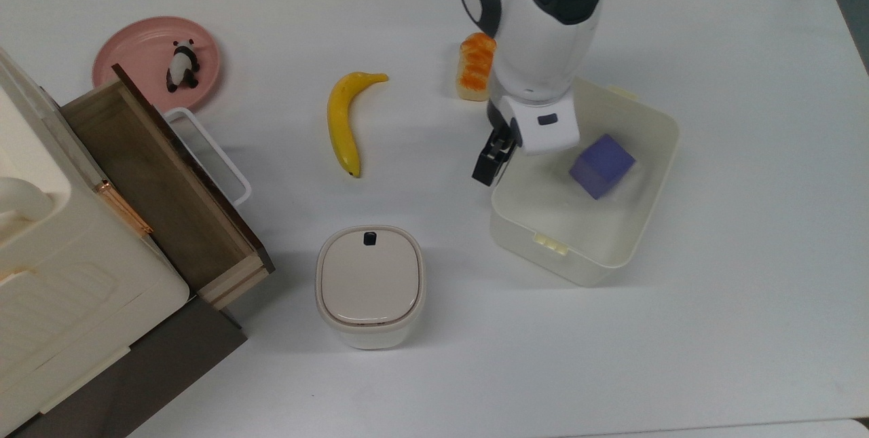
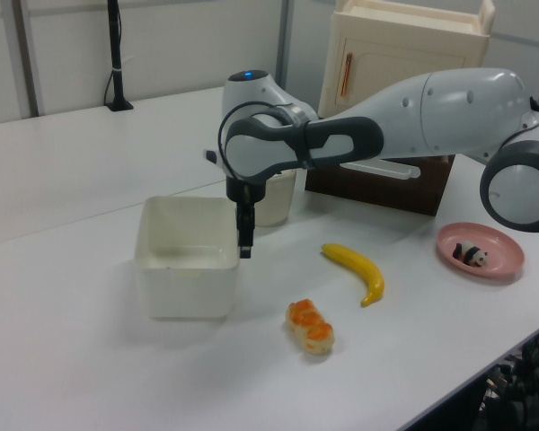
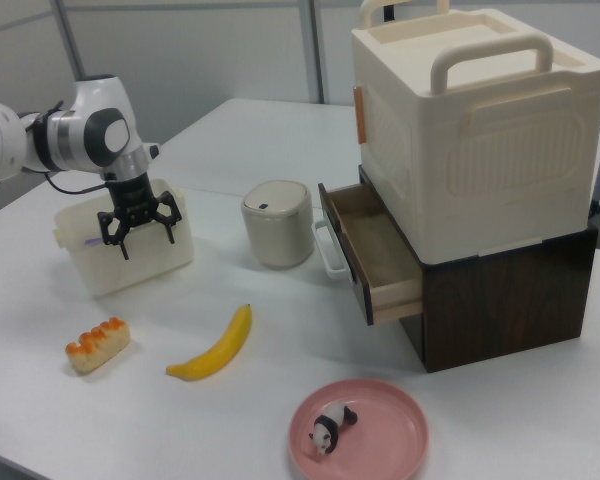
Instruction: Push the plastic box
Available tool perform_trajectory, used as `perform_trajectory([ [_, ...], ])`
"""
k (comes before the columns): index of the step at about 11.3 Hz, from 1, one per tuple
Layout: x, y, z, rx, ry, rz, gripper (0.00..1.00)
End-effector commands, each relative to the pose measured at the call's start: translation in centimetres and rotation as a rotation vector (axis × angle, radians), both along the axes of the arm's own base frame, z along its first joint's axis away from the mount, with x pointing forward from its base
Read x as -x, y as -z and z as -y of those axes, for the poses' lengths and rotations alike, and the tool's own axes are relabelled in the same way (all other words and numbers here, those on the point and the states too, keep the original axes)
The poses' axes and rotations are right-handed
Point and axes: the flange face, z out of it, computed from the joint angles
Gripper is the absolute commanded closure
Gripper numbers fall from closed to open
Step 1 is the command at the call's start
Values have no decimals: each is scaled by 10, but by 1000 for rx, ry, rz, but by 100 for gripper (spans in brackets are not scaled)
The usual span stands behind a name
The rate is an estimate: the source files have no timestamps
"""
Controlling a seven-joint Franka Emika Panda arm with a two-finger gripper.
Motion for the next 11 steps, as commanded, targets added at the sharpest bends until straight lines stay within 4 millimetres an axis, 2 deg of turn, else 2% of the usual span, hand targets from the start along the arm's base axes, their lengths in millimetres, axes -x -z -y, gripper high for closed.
perform_trajectory([
  [1, 5, 7, -26, -6, 125, 40, 0],
  [3, 2, 0, -27, -22, 153, 75, 0],
  [4, 6, -23, -21, -28, 171, 88, 0],
  [5, 12, -53, -1, -13, 217, 72, 0],
  [6, 17, -79, 29, 6, 310, 54, 0],
  [7, 16, -106, 76, 2, 461, 72, 0],
  [8, 20, -126, 105, 9, 600, 73, 0],
  [10, 28, -154, 170, 19, 930, 86, 0],
  [11, 32, -167, 189, 15, 1069, 114, 0],
])
